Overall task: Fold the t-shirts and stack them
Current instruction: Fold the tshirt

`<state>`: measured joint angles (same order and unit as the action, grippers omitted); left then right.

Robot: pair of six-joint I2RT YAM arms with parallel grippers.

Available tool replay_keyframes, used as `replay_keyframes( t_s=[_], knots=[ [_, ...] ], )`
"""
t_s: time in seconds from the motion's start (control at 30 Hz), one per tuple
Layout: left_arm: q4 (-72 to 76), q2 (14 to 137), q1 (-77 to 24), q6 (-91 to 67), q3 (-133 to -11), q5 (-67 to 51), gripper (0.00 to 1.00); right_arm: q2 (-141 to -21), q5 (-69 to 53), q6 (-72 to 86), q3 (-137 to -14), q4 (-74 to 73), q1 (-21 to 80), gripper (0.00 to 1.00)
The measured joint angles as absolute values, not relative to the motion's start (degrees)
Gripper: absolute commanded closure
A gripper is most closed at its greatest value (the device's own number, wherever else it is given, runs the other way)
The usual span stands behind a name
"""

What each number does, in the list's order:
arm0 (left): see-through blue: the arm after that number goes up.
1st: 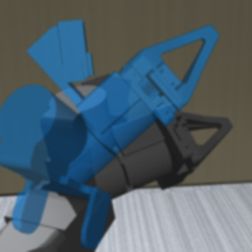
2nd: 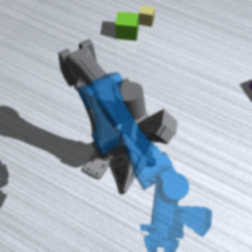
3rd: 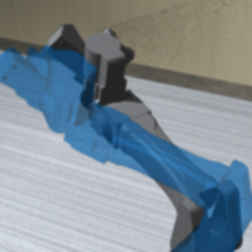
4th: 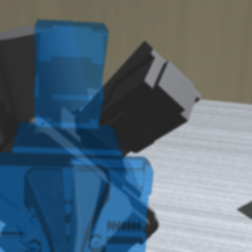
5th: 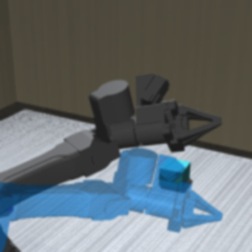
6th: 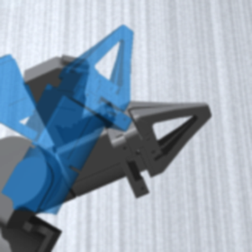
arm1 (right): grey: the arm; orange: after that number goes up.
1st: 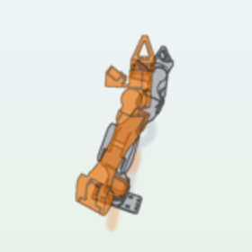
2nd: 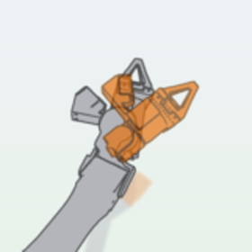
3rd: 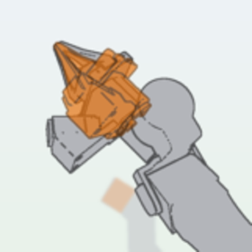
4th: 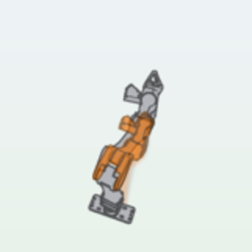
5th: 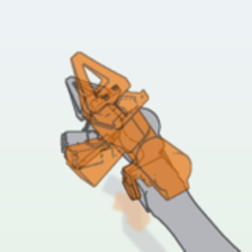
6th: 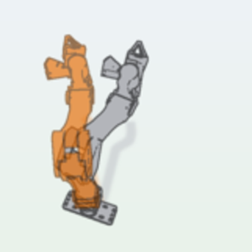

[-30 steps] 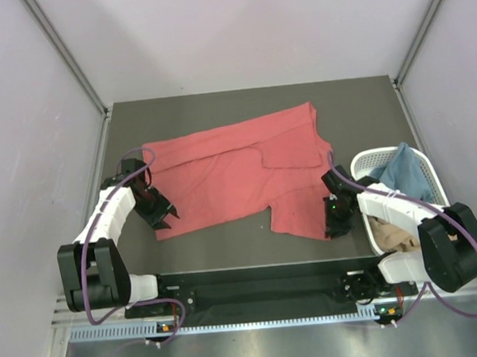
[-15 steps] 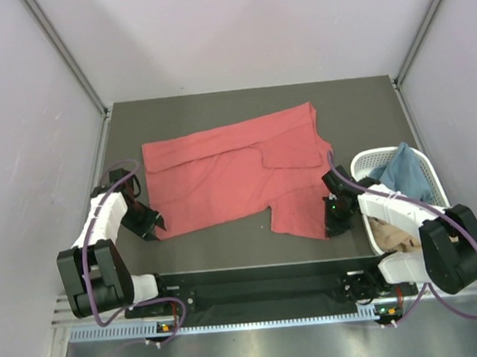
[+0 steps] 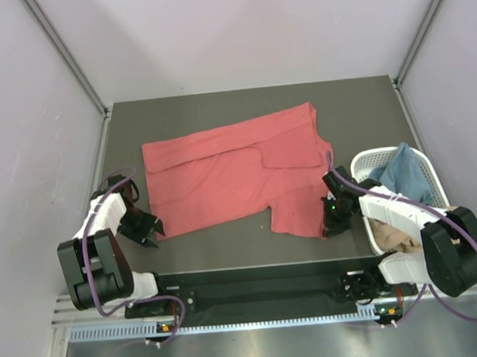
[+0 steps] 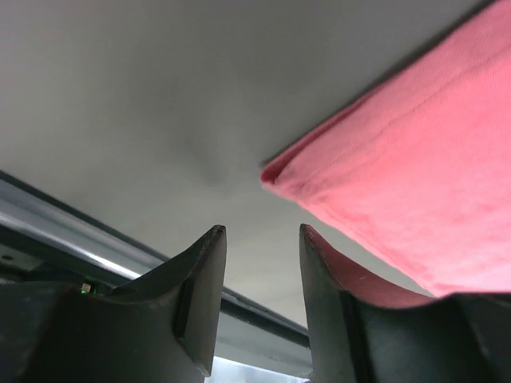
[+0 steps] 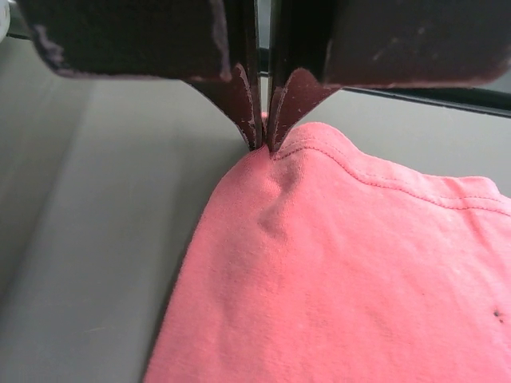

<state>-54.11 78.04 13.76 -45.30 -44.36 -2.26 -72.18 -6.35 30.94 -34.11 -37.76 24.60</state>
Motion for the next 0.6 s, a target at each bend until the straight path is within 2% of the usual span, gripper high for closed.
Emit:
replay_keyframes(
  t_s=[0.4,0.6],
  knots=[
    [-48.4,81.65,14.63,-44.99,-44.16,-3.14,0.52,-72.16,-7.25,30.61,-34.11,-37.21,24.62,1.0],
    [-46.65,84.62,15.22,-44.8,-44.07,-3.2,0.61,-72.1,-7.42,30.59,-34.11,-37.23,24.62,1.0]
  ],
)
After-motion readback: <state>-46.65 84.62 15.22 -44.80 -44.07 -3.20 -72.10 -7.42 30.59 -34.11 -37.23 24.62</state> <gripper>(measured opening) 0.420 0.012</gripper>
